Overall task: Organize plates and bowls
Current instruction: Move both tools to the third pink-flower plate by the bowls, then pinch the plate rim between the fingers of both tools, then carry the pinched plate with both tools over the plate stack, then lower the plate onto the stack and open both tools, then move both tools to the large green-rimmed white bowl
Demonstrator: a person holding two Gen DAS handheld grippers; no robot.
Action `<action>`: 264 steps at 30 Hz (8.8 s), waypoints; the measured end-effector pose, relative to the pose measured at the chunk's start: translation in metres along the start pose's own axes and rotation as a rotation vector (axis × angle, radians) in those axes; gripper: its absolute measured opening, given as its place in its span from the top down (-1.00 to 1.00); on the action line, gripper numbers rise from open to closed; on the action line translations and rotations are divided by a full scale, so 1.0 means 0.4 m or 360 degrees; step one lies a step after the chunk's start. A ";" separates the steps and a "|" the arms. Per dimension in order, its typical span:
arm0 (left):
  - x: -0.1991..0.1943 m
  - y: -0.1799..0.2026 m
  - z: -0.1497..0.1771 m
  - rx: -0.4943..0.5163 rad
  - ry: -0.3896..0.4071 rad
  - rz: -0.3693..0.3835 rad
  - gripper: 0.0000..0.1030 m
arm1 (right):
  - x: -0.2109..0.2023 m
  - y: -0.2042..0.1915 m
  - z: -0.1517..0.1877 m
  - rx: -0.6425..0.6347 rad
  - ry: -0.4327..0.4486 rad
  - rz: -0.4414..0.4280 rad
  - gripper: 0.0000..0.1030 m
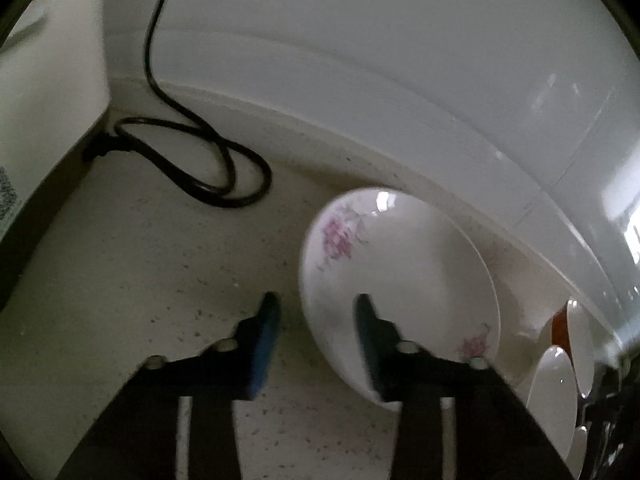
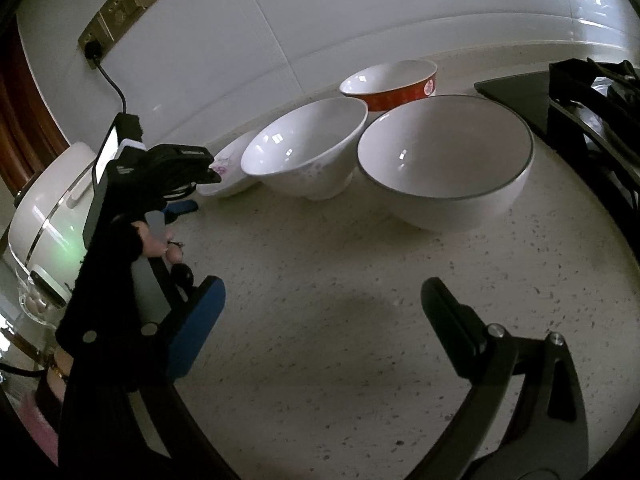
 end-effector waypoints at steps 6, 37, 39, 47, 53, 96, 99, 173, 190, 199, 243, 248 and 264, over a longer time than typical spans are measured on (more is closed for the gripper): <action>-0.005 0.004 0.035 0.0059 0.0012 -0.0012 0.64 | 0.001 0.002 -0.001 0.0010 0.0001 -0.0005 -0.93; -0.237 -0.087 0.462 0.0370 -0.0049 0.0355 -0.15 | -0.025 0.013 -0.001 0.0051 0.0037 -0.0149 -0.92; -0.242 -0.107 0.442 0.0262 -0.0013 0.0379 -0.31 | -0.020 0.005 -0.001 0.0027 0.0026 -0.0163 -0.91; -0.222 -0.081 0.419 0.0245 0.0003 0.0390 -0.33 | -0.003 -0.009 0.006 -0.0016 -0.0038 -0.0171 -0.52; -0.216 -0.063 0.419 0.0303 -0.0017 0.0407 -0.57 | 0.029 -0.021 0.008 -0.0037 -0.0145 -0.0161 -0.19; -0.222 -0.083 0.420 0.0285 -0.0004 0.0382 0.66 | 0.048 -0.018 0.023 -0.0124 -0.0159 -0.0191 0.56; -0.229 -0.083 0.421 0.0287 0.0014 0.0391 0.66 | 0.048 -0.018 0.022 -0.0123 -0.0158 -0.0185 0.56; -0.526 -0.524 0.458 -0.0269 0.0753 0.0457 0.64 | 0.001 -0.437 0.160 -0.0685 -0.0066 -0.0676 0.61; -0.541 -0.625 0.467 -0.0407 0.0782 0.0461 0.40 | 0.028 -0.550 0.248 -0.0902 -0.0109 -0.0643 0.61; -0.508 -0.633 0.461 -0.0442 0.0681 0.0380 0.39 | 0.056 -0.547 0.257 -0.0881 -0.0228 -0.0622 0.61; -0.519 -0.641 0.480 -0.0514 0.0765 0.0241 -0.62 | 0.023 -0.520 0.247 -0.0931 -0.0050 -0.0373 -0.35; -0.525 -0.638 0.485 -0.0501 0.0779 0.0250 -0.63 | 0.027 -0.473 0.211 -0.0747 -0.0042 -0.0411 -0.40; -0.604 -0.490 0.533 -0.0160 0.1011 0.0312 -0.72 | -0.058 -0.355 0.099 -0.0333 0.0335 -0.0587 -0.57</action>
Point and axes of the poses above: each gripper's, at about its wrist camera, not at the fingertips, and x roughly the way its jaws point, y to its right, z to its underside, the point moved 7 cm from there along x, roughly the way its jaws point, and after that the axes turned 12 degrees about -y, right-handed, at the moved point
